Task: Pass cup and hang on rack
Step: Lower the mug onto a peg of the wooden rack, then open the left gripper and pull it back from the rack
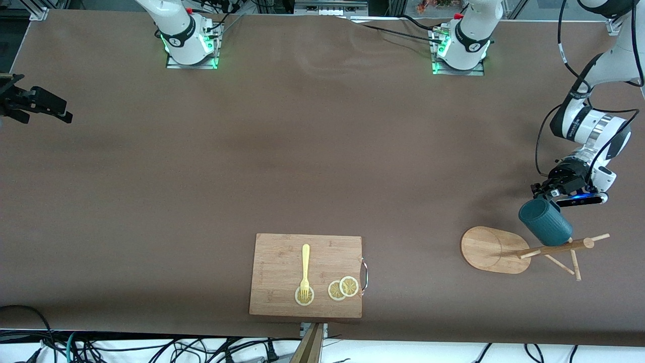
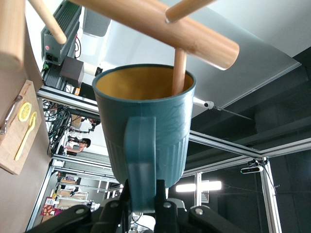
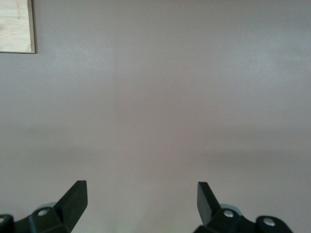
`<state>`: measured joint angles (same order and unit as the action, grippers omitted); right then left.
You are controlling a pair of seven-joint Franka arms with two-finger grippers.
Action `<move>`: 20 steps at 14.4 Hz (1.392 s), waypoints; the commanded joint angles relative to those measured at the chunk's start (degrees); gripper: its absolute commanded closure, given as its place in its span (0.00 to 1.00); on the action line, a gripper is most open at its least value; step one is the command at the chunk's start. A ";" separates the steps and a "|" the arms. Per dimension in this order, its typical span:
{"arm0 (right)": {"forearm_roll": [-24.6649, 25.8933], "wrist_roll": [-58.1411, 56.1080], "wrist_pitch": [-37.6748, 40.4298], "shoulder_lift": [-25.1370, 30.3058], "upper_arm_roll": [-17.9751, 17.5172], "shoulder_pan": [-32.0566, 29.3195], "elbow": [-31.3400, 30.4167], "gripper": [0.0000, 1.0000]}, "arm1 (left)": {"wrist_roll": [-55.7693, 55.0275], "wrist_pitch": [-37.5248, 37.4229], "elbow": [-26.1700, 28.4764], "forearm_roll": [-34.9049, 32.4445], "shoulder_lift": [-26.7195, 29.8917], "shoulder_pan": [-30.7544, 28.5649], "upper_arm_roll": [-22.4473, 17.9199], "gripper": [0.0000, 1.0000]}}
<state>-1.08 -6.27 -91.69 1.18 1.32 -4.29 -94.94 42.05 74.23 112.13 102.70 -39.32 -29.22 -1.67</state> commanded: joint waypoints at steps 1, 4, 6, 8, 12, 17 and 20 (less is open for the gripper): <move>-0.85 0.38 0.90 -0.30 -0.17 -0.11 1.16 0.00 | -0.66 -2.24 -2.18 1.10 -1.02 -0.04 -0.52 0.64; -0.85 0.38 0.90 -0.30 -0.17 -0.02 1.16 0.00 | -0.04 -4.26 -2.36 0.22 -1.02 0.13 -1.05 0.41; -0.85 0.38 0.90 -0.30 -0.17 -0.11 1.16 0.00 | 0.22 -4.70 -2.36 -1.43 -0.85 0.13 -1.40 0.00; -0.85 0.38 0.90 -0.30 -0.17 -0.11 1.16 0.00 | 0.75 -4.79 -2.36 -3.46 -0.58 0.05 -2.36 0.00; -0.85 0.38 0.90 -0.30 -0.17 -0.11 1.16 0.00 | 0.84 -5.32 -2.27 -12.75 1.61 0.05 -5.08 0.00; -0.85 0.38 0.90 -0.30 -0.17 -0.11 1.16 0.00 | 0.84 -5.59 -2.53 -29.63 8.28 0.48 -5.18 0.00; -0.85 0.38 0.90 -0.30 -0.17 -0.11 1.16 0.00 | -0.21 -5.41 -7.70 -41.92 11.71 2.50 -5.09 0.00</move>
<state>-1.21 -6.27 -91.69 1.18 1.28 -4.27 -94.94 42.35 68.54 107.41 67.60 -30.61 -28.75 -6.48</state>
